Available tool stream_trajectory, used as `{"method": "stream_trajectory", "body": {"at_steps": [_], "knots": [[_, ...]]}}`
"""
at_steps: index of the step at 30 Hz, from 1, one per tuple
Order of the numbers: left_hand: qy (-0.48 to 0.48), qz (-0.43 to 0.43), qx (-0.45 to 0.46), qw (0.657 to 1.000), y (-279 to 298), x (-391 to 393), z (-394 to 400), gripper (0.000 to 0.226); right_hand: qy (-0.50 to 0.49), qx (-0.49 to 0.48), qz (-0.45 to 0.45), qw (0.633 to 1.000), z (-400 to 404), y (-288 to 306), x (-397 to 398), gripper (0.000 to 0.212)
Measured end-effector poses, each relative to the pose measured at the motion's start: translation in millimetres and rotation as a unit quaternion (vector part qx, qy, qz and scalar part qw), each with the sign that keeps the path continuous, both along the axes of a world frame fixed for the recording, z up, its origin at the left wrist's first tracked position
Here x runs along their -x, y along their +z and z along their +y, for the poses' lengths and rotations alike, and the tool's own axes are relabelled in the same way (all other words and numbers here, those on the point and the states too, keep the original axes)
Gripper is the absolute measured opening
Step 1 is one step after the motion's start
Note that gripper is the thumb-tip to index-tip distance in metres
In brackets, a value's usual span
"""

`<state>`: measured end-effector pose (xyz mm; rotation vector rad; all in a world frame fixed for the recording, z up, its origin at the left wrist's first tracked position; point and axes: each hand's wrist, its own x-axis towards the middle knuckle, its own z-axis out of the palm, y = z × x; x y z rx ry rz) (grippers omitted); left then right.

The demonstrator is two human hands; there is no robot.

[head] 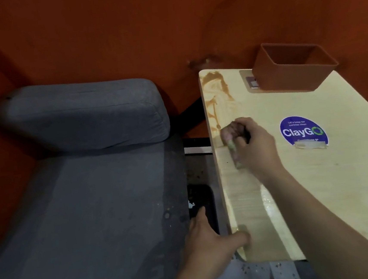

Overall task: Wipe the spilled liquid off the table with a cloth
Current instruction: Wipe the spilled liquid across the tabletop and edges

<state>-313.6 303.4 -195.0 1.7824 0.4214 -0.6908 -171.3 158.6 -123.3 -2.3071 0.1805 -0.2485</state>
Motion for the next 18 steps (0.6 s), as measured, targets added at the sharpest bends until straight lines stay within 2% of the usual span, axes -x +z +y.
{"method": "stream_trajectory", "body": {"at_steps": [3, 5, 7, 10, 12, 14, 18], "knots": [[0.031, -0.038, -0.01, 0.999, 9, -22, -2, 0.138, 0.079, -0.046, -0.009, 0.996, 40, -5, 1, 0.044], [0.058, -0.068, -0.026, 0.996, 14, -37, -5, 0.129, 0.084, -0.097, -0.005, 0.992, 38, -3, -9, 0.045], [0.07, -0.079, -0.025, 0.994, 17, -49, -9, 0.132, 0.044, -0.13, -0.01, 0.991, 13, 5, -26, 0.041], [0.066, -0.073, -0.033, 0.995, 19, -61, -18, 0.135, -0.064, -0.083, -0.001, 0.994, -44, 12, -56, 0.035], [0.06, -0.078, -0.057, 0.994, 16, -65, -23, 0.13, -0.094, -0.027, 0.024, 0.995, -70, 7, -64, 0.036], [0.066, -0.063, -0.055, 0.994, 11, -64, -25, 0.127, -0.071, 0.025, 0.035, 0.997, -68, 2, -62, 0.042], [0.085, -0.039, -0.022, 0.995, 3, -65, -31, 0.129, 0.031, 0.008, 0.004, 0.999, -15, -7, -53, 0.046]]}}
